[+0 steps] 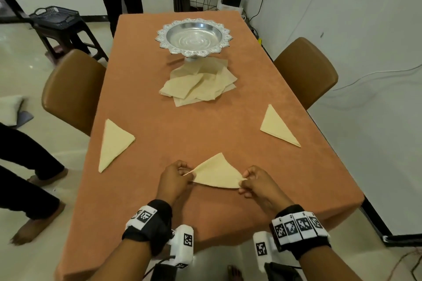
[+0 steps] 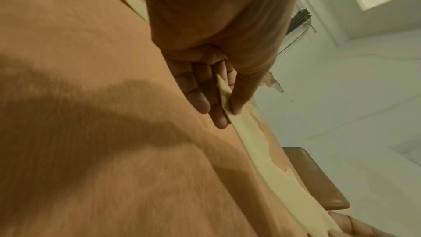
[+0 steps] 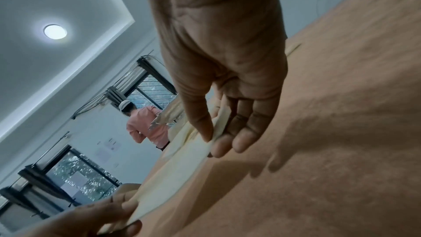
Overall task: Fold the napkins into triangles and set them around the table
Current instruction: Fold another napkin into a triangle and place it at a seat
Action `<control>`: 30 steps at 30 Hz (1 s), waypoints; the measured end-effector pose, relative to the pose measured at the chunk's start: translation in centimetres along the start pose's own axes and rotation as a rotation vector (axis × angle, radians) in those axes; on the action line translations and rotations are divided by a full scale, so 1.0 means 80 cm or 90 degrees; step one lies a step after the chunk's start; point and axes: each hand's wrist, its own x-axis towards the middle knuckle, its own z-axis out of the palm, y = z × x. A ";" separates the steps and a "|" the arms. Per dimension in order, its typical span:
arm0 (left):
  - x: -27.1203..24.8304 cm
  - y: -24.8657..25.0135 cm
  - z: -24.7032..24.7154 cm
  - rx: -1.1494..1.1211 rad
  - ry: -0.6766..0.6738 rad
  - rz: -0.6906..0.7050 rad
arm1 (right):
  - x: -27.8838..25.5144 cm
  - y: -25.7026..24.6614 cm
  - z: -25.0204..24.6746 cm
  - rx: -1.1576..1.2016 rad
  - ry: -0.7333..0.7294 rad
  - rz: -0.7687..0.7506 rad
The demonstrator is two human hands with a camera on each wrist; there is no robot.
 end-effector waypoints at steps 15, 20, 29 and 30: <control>0.124 0.010 -0.312 0.097 -0.147 0.117 | -0.017 -0.083 0.328 0.242 0.072 0.041; 0.180 0.020 -0.348 0.121 -0.180 0.145 | 0.013 -0.106 0.376 0.314 0.075 0.060; 0.326 0.082 -0.394 0.136 -0.209 0.203 | 0.107 -0.218 0.421 0.259 0.146 -0.026; 0.345 0.092 -0.399 0.133 -0.206 0.206 | 0.116 -0.235 0.424 0.263 0.156 -0.037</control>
